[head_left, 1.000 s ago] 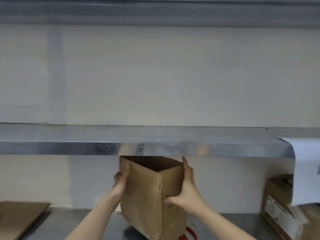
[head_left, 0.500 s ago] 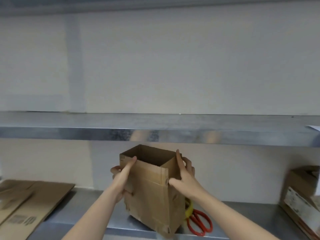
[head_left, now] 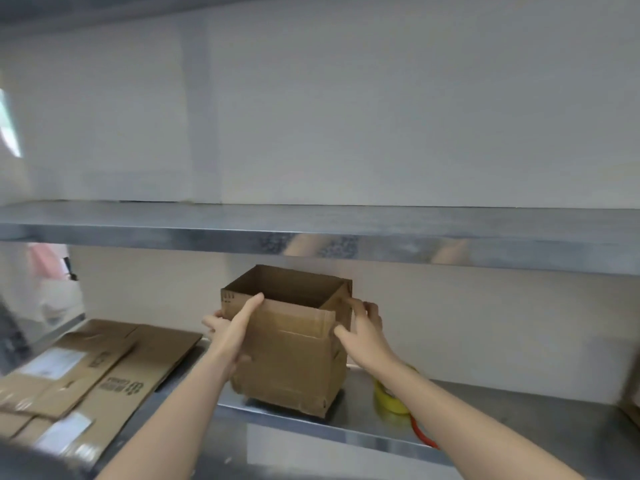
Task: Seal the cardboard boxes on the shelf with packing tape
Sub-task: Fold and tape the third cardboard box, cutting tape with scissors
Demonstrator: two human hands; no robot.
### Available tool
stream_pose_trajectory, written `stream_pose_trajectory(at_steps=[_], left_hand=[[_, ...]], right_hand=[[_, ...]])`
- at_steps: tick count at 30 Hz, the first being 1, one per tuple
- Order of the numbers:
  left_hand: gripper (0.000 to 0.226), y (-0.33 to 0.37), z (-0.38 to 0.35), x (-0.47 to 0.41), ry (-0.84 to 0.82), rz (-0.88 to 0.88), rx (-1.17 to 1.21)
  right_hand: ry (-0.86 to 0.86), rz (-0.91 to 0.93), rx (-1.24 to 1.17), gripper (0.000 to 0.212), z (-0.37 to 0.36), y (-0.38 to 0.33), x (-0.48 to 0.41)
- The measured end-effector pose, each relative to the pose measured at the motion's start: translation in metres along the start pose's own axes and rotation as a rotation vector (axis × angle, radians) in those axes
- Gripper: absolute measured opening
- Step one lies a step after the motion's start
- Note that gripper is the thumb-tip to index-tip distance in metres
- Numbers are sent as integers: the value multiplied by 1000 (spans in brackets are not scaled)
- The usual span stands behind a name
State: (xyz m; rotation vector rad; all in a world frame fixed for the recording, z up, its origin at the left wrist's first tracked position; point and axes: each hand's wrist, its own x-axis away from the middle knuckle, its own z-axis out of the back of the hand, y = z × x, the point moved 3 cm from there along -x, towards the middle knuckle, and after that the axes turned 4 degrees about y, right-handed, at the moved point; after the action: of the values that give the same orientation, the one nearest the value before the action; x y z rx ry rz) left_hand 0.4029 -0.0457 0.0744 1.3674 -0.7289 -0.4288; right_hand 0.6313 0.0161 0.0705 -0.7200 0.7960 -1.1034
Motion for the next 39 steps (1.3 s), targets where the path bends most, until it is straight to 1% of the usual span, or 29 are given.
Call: stream_pose_trajectory(at_steps=[3, 5, 6, 8, 9, 11, 12, 14, 17, 19, 21, 26, 29, 30, 32, 33, 35, 36, 38, 39], left_hand=[[89, -13, 2, 5, -33, 2, -59], [87, -19, 1, 6, -55, -28, -137], [85, -20, 3, 6, -60, -56, -164], [80, -18, 7, 4, -42, -170, -168], [75, -17, 10, 2, -11, -239, -152], [55, -15, 15, -1, 61, -322, -81], [46, -15, 16, -3, 72, -323, -44], [36, -14, 14, -5, 46, -311, 9], [34, -11, 3, 0, -63, -285, 115], [34, -12, -4, 3, -94, -274, 154], [30, -15, -9, 3, -112, -280, 138], [22, -22, -21, 1, -192, -291, 45], [18, -21, -22, 1, -218, -309, -7], [20, -21, -21, -2, -227, -314, -27], [36, -22, -18, -9, -228, -330, -60], [43, -22, -16, -12, -223, -340, -77], [56, -21, -15, -17, -209, -360, -133], [57, -20, -15, -18, -201, -376, -169], [54, -19, -15, -20, -165, -426, -222], [53, -20, -15, -22, -136, -451, -242]], right_hand=[[-6, -68, -73, 40, -16, 9, -1], [42, -105, -137, 37, -18, 13, 1], [66, -110, -166, 39, -16, 13, 3], [78, -81, -206, 50, -10, 14, 9], [75, -41, -203, 55, -6, 14, 12], [95, 52, -158, 65, -2, 13, 14], [103, 80, -136, 68, -1, 14, 13], [101, 97, -109, 74, -3, 16, 11], [106, 65, -132, 84, -4, 21, 11], [122, 56, -137, 87, -1, 25, 12], [130, 49, -128, 89, 3, 27, 13], [149, 26, -156, 75, 9, 35, 11], [148, 17, -128, 57, 11, 36, 8], [137, 16, -125, 57, 10, 37, 7], [112, 13, -125, 68, 7, 39, 5], [103, 11, -122, 68, 5, 39, 4], [99, 15, -134, 54, 3, 35, 5], [105, 14, -141, 45, 3, 33, 6], [127, 7, -141, 33, 3, 31, 5], [137, 2, -133, 31, 3, 32, 5]])
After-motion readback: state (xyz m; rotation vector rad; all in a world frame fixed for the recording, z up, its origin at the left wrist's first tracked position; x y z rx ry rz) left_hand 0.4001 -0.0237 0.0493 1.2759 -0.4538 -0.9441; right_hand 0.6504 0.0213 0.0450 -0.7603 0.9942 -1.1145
